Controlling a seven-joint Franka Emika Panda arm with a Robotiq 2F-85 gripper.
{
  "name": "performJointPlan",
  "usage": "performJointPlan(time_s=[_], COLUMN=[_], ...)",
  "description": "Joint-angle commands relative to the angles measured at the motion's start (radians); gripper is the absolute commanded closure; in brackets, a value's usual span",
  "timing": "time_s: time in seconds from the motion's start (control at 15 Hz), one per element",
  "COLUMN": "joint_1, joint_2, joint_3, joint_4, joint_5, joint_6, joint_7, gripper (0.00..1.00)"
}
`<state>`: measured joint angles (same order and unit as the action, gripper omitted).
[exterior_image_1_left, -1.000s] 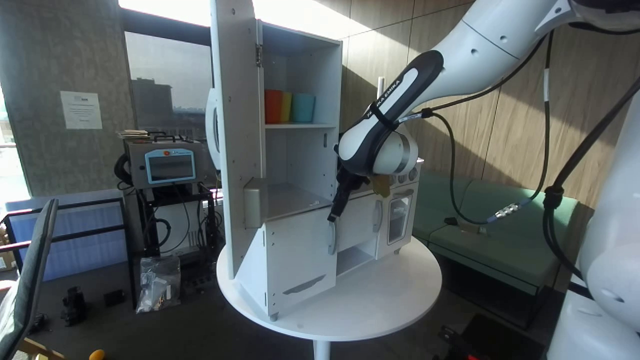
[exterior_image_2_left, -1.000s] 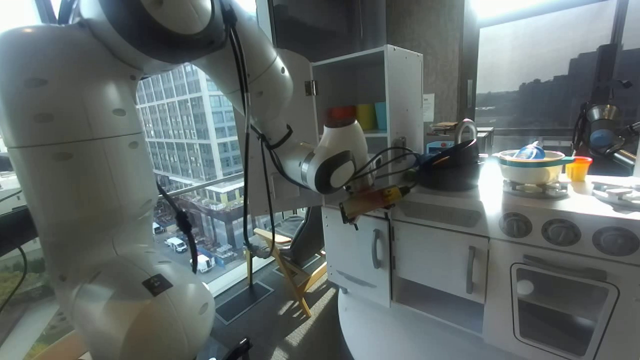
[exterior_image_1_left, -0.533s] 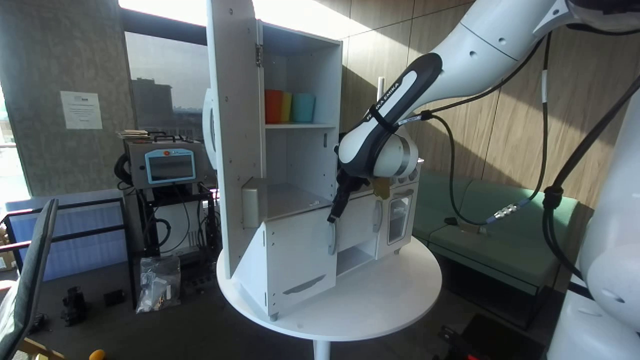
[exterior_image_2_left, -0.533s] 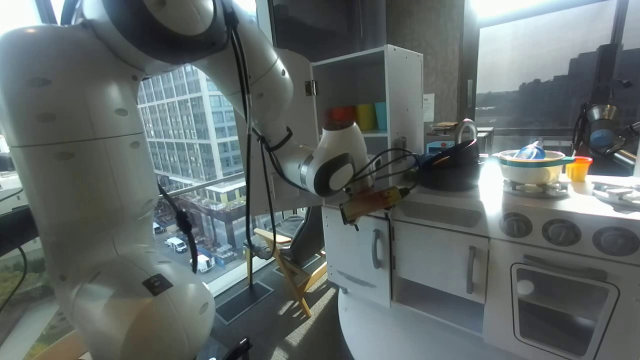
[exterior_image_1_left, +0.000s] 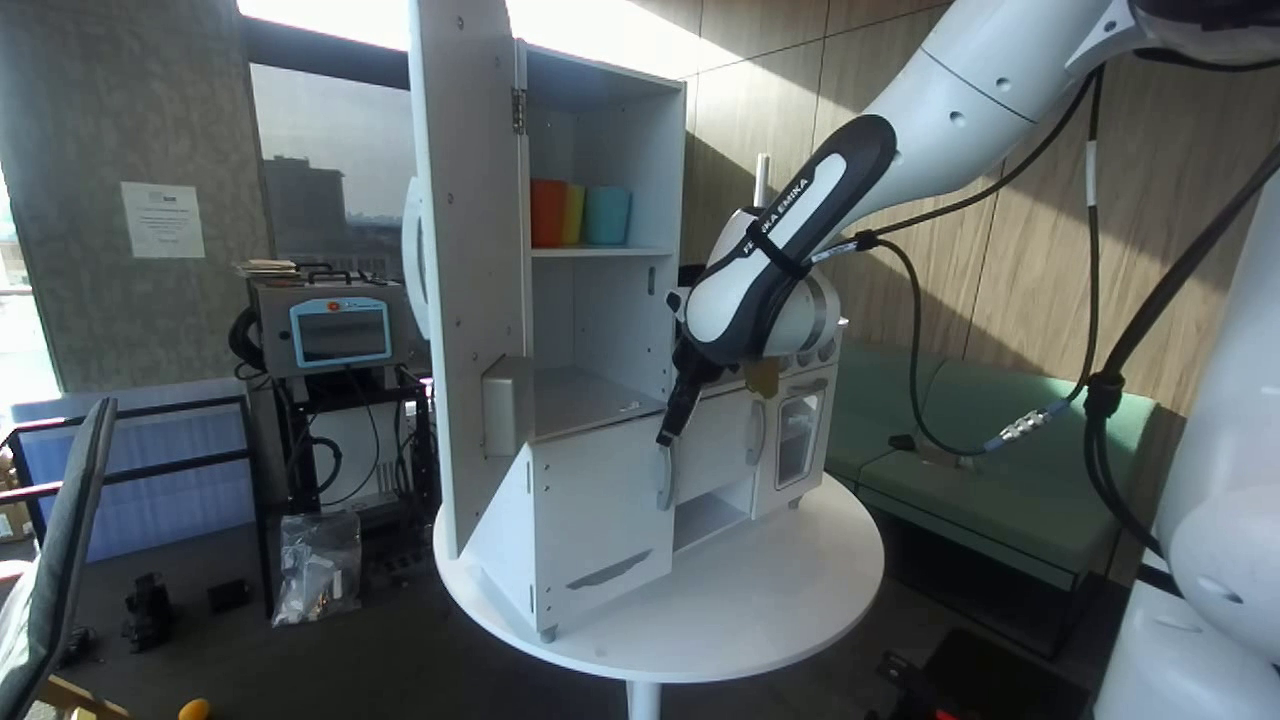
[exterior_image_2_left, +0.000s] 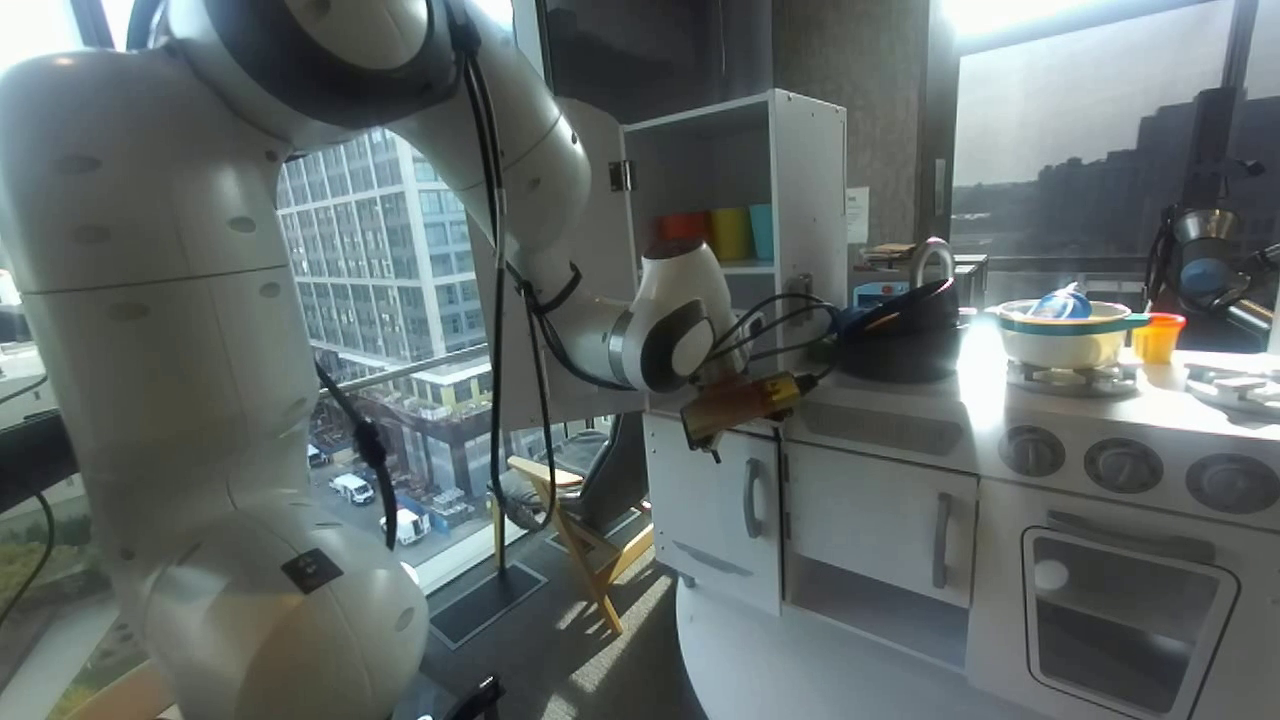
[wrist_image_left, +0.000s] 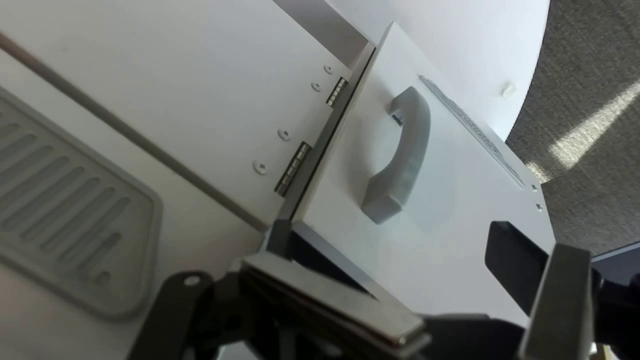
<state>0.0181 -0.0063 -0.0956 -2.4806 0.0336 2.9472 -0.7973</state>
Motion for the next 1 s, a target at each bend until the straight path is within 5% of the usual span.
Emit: performJointPlan(time_s=[0.0,0.13,0.93], joint_1=[-0.022,-0.037,-0.039], joint_2=[-0.039,-0.074,0.046], joint_3=[-0.015,0.013,0.041], joint_4=[0.024,0.024,0.118], joint_5=[-0.233,-0.266,-0.260], joint_6=[-0.102,-0.180,-0.105], joint_7=[0.229,0.280,0.354], gripper=[0.00,0.00,0.00])
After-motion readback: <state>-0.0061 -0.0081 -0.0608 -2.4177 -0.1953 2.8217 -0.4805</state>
